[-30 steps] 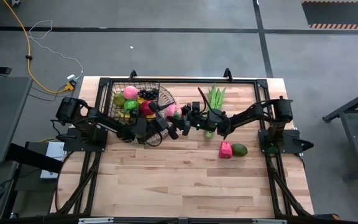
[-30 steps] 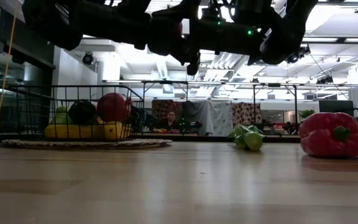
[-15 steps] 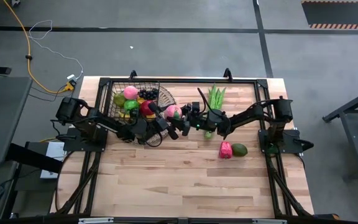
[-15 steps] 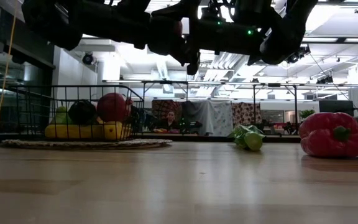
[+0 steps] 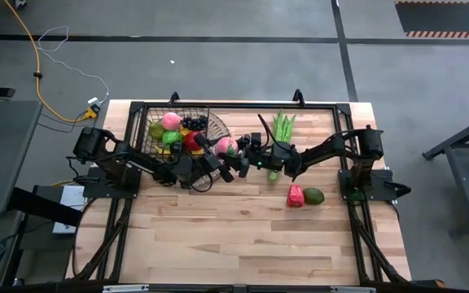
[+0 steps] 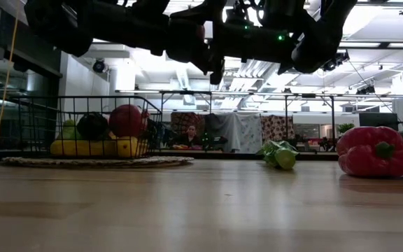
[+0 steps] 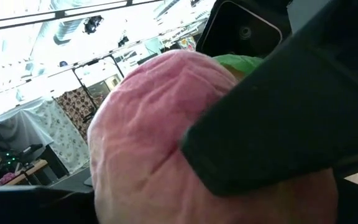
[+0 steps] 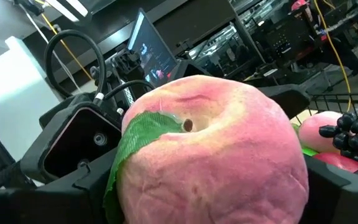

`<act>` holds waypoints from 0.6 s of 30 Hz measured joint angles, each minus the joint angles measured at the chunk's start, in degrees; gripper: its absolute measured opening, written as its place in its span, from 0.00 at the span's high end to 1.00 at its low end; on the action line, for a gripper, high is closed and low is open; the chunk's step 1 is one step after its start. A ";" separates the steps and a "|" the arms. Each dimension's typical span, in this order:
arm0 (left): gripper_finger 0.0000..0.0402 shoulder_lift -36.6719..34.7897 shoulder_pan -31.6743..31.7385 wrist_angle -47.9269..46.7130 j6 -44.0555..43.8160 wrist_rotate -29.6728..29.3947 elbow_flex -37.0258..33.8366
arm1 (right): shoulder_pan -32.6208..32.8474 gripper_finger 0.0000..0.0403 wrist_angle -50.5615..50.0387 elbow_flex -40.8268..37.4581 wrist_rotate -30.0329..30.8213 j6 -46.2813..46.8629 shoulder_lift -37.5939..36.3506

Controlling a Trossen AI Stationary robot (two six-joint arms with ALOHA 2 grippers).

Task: Build produce basket
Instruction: Put the pink peach into the black wire basket

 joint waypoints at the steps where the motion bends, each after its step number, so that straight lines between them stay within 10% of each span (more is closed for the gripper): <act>1: 0.35 -0.03 0.00 0.00 0.00 0.01 0.00 | 0.00 0.22 0.01 0.00 -0.11 -0.56 0.00; 18: 0.35 -0.03 -0.06 -0.02 1.70 -1.47 0.01 | -0.02 0.20 -0.43 0.00 -1.01 -2.86 -0.08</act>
